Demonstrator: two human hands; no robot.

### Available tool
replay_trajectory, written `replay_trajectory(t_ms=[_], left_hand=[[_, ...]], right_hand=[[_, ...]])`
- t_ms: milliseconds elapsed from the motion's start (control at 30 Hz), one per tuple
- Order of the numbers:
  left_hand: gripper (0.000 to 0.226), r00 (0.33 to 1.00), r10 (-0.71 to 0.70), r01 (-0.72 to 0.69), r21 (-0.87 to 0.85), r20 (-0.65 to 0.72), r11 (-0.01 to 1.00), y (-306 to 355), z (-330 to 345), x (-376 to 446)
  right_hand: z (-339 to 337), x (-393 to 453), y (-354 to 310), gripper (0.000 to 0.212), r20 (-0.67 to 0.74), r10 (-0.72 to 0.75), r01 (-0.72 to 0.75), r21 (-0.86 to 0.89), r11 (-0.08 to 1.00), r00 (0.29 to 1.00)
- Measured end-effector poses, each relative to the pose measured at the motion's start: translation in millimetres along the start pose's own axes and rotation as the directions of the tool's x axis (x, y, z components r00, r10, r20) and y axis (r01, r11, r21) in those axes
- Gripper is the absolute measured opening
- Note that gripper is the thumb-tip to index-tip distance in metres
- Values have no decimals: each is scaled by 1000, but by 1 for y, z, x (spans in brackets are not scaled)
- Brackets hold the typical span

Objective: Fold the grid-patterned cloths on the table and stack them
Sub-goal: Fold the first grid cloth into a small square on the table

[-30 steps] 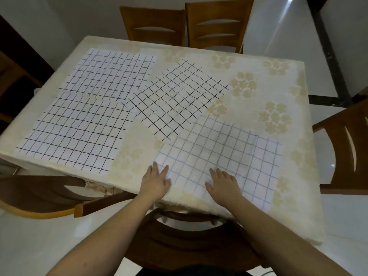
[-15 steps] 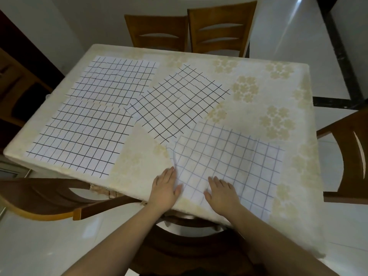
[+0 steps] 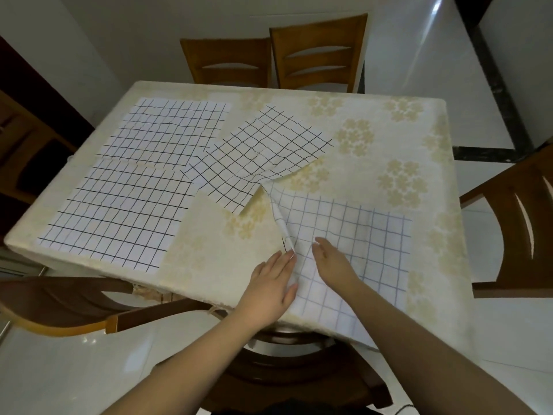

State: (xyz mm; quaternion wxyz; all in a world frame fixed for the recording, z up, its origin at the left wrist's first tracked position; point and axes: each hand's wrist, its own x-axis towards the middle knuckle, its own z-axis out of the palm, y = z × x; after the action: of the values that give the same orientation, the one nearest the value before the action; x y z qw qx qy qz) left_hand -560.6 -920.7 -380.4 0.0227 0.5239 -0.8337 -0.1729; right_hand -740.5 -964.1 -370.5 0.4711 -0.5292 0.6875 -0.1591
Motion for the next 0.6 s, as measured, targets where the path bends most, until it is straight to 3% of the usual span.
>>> replay_trajectory(t_ms=[233, 300, 367, 467, 600], left_hand=[[54, 972, 221, -207, 158, -80, 965, 17, 1, -4], [54, 961, 268, -250, 188, -75, 950, 18, 1, -5], [55, 953, 296, -281, 183, -64, 942, 17, 0, -7], [57, 949, 314, -308, 138, -21, 941, 10, -4, -10], [55, 953, 303, -304, -93, -24, 948, -14, -18, -13]], right_hand=[[-9, 1, -36, 72, -82, 32, -10, 259, 966, 996], [-9, 4, -41, 57, -140, 47, -21, 182, 983, 989], [-7, 8, -42, 24, -196, 26, -20, 31, 999, 980], [-6, 9, -45, 38, -257, 48, -63, -48, 997, 965], [-7, 7, -57, 39, -274, 24, -40, -53, 998, 962]])
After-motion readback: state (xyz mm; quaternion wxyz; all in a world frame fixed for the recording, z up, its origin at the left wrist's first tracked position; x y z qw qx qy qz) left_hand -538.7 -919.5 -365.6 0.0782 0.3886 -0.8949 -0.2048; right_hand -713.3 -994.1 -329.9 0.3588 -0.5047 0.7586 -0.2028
